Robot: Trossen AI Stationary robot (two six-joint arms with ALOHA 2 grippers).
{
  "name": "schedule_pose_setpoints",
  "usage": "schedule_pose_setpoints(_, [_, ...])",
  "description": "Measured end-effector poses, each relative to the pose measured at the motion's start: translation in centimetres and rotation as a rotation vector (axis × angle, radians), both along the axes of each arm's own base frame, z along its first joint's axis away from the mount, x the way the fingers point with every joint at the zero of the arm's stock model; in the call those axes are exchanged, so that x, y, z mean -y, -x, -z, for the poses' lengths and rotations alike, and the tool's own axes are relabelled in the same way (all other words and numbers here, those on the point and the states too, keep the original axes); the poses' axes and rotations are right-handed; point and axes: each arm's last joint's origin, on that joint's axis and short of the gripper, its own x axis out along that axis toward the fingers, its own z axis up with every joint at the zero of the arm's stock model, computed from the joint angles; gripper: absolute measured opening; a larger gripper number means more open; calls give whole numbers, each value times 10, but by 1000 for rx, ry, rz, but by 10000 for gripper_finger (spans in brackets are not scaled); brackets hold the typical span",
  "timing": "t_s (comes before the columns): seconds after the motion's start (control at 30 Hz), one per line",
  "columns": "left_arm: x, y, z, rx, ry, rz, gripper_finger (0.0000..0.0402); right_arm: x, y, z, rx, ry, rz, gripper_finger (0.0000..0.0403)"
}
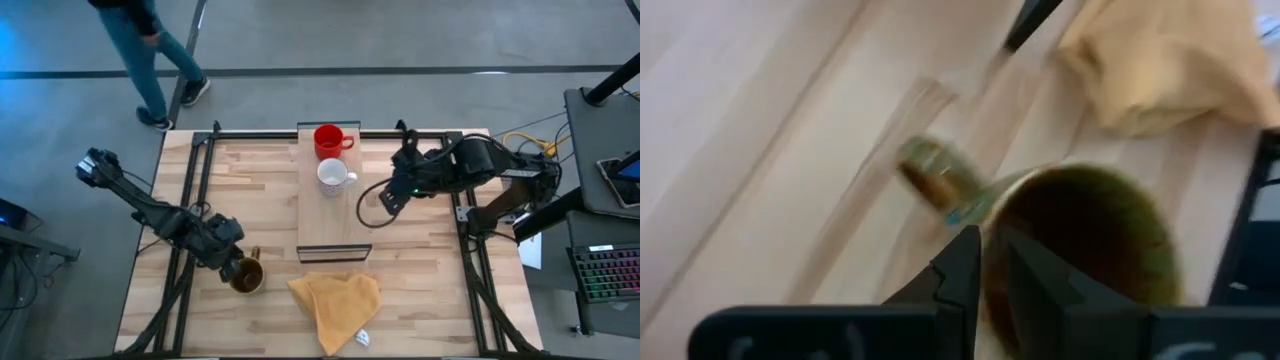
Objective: Stack small to large cups/mugs on shelf
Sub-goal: Put the brown mug on the shelf
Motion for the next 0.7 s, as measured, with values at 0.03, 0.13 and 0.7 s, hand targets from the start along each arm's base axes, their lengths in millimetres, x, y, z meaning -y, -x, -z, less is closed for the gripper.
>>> schedule_pose_setpoints(0.03, [2, -3, 0, 14, 7, 2, 32, 1, 4, 0, 0, 4, -8, 207])
schedule_pose_setpoints(0.13, [8, -13, -2, 91, 1, 58, 32, 2, 15, -2, 7, 11, -20, 208])
schedule_pose_setpoints(0.7, [1, -16, -25, 328, -41, 121, 31, 9, 37, 8, 25, 11, 98, 208])
